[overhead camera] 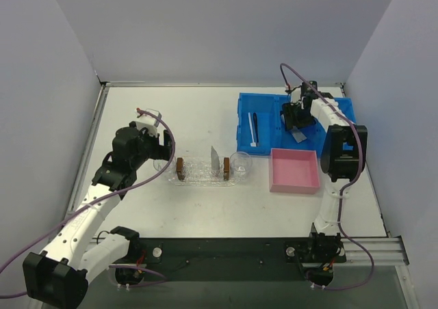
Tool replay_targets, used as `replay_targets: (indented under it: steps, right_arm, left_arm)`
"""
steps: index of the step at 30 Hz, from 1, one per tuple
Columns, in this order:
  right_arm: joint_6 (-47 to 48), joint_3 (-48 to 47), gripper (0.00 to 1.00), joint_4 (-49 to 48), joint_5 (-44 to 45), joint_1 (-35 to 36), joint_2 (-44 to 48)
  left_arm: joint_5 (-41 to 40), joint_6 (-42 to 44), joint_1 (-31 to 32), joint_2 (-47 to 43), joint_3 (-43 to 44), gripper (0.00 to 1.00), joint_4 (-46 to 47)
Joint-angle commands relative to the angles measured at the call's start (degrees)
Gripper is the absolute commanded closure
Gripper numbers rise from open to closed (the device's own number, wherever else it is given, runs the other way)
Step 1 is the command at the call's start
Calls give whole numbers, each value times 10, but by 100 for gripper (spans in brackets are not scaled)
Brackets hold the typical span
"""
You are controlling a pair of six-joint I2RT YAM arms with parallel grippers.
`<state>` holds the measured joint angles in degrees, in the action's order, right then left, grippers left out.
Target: Prepare toiletry sets of a toothbrush and toothpaste on the tray
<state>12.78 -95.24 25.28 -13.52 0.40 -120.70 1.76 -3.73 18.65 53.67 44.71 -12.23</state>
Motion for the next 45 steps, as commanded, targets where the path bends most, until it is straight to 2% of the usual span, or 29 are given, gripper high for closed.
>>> replay_targets:
  steps: [1,9,23,31,40,43,45]
  right_arm:
    - [25,-25,50,-26,9,-3,-15]
    - [31,-42,49,-44,27,-2,-31]
    - [16,-78,51,51,31,-3,-72]
    - [2,-76,54,58,38,-1,-82]
    - [12,-49,74,52,60,2,-56]
    - [13,-34,85,47,61,0,-35]
    - [13,-26,88,43,60,0,-18]
  left_arm:
    - [-4,10,-3,4,4,12,35]
    - [-5,11,-3,6,5,12,34]
    - [-4,12,-2,1,5,12,34]
    - [-4,11,-3,-6,4,12,34]
    - [-2,12,-3,-11,4,12,34]
    - [0,11,-3,-12,4,12,34]
    - [1,11,-3,-12,4,12,34]
